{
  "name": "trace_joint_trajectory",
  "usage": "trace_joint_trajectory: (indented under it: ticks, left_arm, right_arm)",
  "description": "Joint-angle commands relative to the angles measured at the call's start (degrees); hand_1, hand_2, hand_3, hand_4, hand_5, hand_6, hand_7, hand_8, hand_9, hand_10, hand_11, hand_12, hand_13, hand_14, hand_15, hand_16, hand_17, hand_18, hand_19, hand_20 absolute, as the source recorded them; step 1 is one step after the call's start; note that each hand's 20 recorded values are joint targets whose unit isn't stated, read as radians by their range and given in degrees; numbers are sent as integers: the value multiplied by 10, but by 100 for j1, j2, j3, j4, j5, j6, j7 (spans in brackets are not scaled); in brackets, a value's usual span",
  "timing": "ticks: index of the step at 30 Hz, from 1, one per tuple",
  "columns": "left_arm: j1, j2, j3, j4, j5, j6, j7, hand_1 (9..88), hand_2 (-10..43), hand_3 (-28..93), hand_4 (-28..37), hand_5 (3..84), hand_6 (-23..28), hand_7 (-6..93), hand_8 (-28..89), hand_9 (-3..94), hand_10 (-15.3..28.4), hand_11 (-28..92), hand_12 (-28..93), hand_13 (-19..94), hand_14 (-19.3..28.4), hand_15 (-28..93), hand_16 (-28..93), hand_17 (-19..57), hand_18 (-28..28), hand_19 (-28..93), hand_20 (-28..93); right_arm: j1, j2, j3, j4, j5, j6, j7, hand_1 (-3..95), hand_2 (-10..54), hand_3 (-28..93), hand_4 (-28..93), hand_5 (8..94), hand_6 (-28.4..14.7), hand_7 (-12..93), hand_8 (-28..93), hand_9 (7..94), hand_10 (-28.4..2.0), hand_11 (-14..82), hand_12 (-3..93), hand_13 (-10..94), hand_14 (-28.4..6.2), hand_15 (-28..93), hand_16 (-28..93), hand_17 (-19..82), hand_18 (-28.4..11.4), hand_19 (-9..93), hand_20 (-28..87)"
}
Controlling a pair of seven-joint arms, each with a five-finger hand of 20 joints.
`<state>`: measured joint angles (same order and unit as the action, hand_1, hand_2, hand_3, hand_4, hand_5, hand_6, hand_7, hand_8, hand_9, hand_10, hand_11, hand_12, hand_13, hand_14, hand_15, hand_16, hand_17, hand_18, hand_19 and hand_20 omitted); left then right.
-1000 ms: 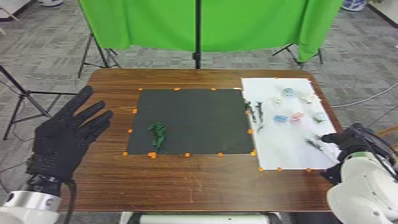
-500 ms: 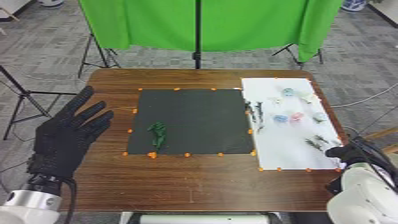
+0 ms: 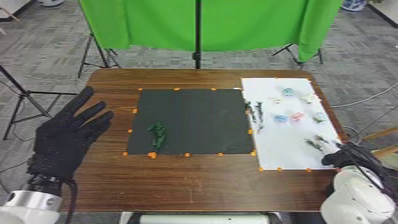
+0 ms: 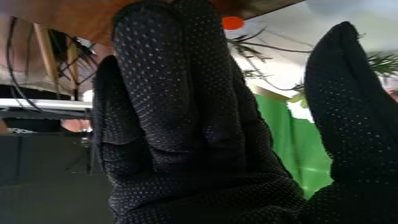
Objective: Arrange flowers
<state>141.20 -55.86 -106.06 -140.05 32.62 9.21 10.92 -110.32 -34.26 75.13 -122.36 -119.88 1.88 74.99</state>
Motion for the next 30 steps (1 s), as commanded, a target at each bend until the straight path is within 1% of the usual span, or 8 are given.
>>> trace_joint_trajectory:
  ticks: [1, 7, 10, 14, 21, 24, 25, 30]
  left_arm:
    - [15, -24, 56, 52, -17, 7, -22, 226, 65, 753, -253, 252, 44, 152, -107, 223, 173, 184, 129, 144, 228, 281, -4, -187, 235, 384, 85]
    - [-22, -16, 73, 78, -30, 3, -17, 227, 65, 752, -253, 252, 44, 151, -106, 223, 172, 185, 129, 144, 228, 280, -3, -187, 235, 382, 85]
    - [-57, -8, 74, 90, -18, -21, -47, 227, 65, 753, -253, 252, 44, 152, -106, 223, 173, 185, 128, 143, 228, 281, -3, -187, 235, 383, 85]
    - [-47, -8, 63, 96, -18, -38, -48, 227, 65, 753, -253, 253, 45, 152, -106, 223, 173, 186, 128, 143, 228, 280, -4, -187, 235, 383, 86]
    - [-45, -17, 53, 89, -15, -43, -41, 227, 66, 752, -252, 253, 45, 152, -106, 223, 174, 185, 127, 144, 227, 281, -3, -187, 234, 384, 85]
    - [-43, -24, 41, 83, -8, -42, -48, 227, 65, 752, -252, 253, 45, 151, -106, 223, 174, 185, 128, 143, 228, 281, -3, -187, 235, 384, 85]
    - [-10, -10, 35, 68, -9, -25, 2, 227, 66, 752, -253, 253, 45, 151, -106, 223, 174, 185, 128, 143, 228, 280, -3, -187, 235, 384, 85]
    - [-29, -5, -1, 46, 15, -34, -18, 227, 66, 752, -252, 254, 45, 151, -106, 223, 174, 183, 128, 144, 227, 280, -3, -187, 234, 385, 84]
  right_arm:
    - [616, 111, -769, 317, -133, 62, 27, 358, -63, 664, -219, 633, -58, 102, -105, 868, -157, 233, 167, 825, -114, 542, 161, 451, -252, 932, 104]
    - [997, 169, -1411, 610, -409, 240, 19, 402, -93, 691, -252, 730, -27, 150, -114, 887, -123, 256, 171, 819, -103, 570, 163, 436, -245, 932, 153]
    - [1028, 164, -1575, 668, -441, 309, 14, 498, -95, 640, -278, 810, -17, 170, 26, 905, -104, 266, 174, 821, -93, 578, 162, 418, -241, 932, 192]
    - [958, 173, -1659, 669, -489, 542, -26, 534, -95, 625, -282, 871, 0, 198, 56, 934, -100, 282, 177, 828, -84, 579, 165, 410, -235, 932, 202]
    - [966, 230, -1712, 595, -865, 1141, -3, 534, -95, 634, -283, 887, 12, 209, 70, 937, -101, 320, 175, 837, -80, 582, 171, 408, -230, 932, 214]
    - [963, 255, -1610, 467, -1007, 1396, 16, 529, -95, 653, -283, 897, 8, 209, 78, 937, -104, 345, 166, 844, -81, 589, 176, 411, -230, 932, 226]
    - [1017, 270, -1618, 432, -1082, 1470, 21, 528, -95, 657, -283, 899, 7, 209, 79, 937, -104, 350, 165, 844, -81, 590, 177, 412, -230, 932, 231]
    - [1215, 300, -1614, 198, -1356, 1669, 24, 530, -95, 672, -283, 908, -2, 203, 88, 937, -107, 372, 160, 849, -85, 598, 182, 415, -231, 932, 253]
